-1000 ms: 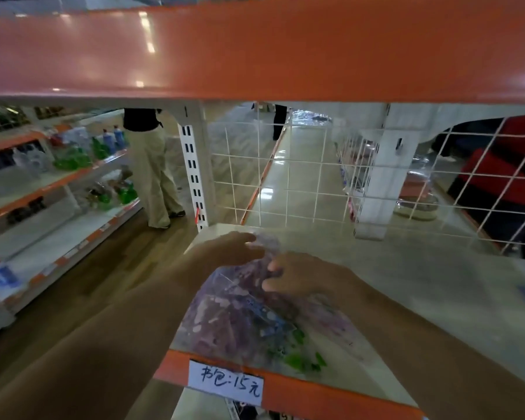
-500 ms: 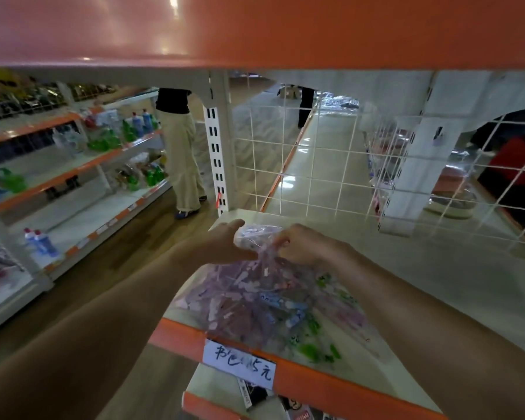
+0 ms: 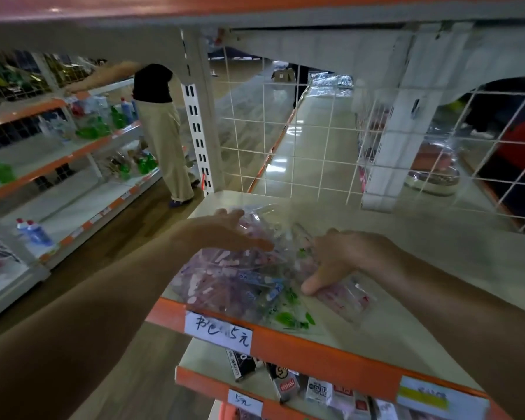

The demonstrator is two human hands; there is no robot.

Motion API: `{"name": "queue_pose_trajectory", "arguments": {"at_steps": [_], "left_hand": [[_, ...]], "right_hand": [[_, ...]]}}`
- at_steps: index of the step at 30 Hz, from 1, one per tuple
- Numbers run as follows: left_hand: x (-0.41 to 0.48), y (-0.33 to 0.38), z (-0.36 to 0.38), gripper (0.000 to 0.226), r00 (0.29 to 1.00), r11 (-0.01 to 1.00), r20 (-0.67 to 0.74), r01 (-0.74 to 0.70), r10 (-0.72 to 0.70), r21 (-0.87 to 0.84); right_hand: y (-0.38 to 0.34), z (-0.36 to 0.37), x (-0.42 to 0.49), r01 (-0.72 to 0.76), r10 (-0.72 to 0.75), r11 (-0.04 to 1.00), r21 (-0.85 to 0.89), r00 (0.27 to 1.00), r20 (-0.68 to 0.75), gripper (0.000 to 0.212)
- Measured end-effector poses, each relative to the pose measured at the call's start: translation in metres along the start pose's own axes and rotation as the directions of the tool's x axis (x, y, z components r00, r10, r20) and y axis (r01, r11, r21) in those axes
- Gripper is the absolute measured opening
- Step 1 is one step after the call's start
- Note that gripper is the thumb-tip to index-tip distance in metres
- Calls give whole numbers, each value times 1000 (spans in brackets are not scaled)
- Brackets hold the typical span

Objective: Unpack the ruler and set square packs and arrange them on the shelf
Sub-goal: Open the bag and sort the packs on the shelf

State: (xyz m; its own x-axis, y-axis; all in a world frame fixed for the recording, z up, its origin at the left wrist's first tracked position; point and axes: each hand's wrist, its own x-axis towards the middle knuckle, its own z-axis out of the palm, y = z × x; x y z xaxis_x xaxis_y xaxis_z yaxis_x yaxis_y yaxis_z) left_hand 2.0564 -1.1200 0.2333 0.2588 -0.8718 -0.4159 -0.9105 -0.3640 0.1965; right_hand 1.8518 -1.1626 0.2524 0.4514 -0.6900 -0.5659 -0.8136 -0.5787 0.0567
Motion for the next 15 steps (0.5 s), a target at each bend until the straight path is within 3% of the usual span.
{"name": "queue_pose_trajectory", "arguments": {"at_steps": [3,5,7,10,13,15], "left_hand": [[2,5,12,118,1000,995,26,-2,-1,97],[0,6,10,112,1000,995,-2,-10,11,103],[-2,4,8,106,999,997,-15,-28,29,74],[-8,1,5,96,998,998,-25,-65,65,18],[-9,-1,4,93,996,996,-20,-82,82,-22],[-7,-2,4,95,996,996,5,-85,85,1]], "right_hand": [[3,1,4,-7,14,999,54,993,-115,61],[8,-2,5,-35,47,996,84,989,-141,40],[15,-2,8,-52,71,990,130,986,-148,34],[28,-2,15,-48,106,952,303,978,-178,37],[46,-3,21,-6,101,896,445,976,-191,9],[54,-2,23,17,103,831,556,978,-183,4]]}}
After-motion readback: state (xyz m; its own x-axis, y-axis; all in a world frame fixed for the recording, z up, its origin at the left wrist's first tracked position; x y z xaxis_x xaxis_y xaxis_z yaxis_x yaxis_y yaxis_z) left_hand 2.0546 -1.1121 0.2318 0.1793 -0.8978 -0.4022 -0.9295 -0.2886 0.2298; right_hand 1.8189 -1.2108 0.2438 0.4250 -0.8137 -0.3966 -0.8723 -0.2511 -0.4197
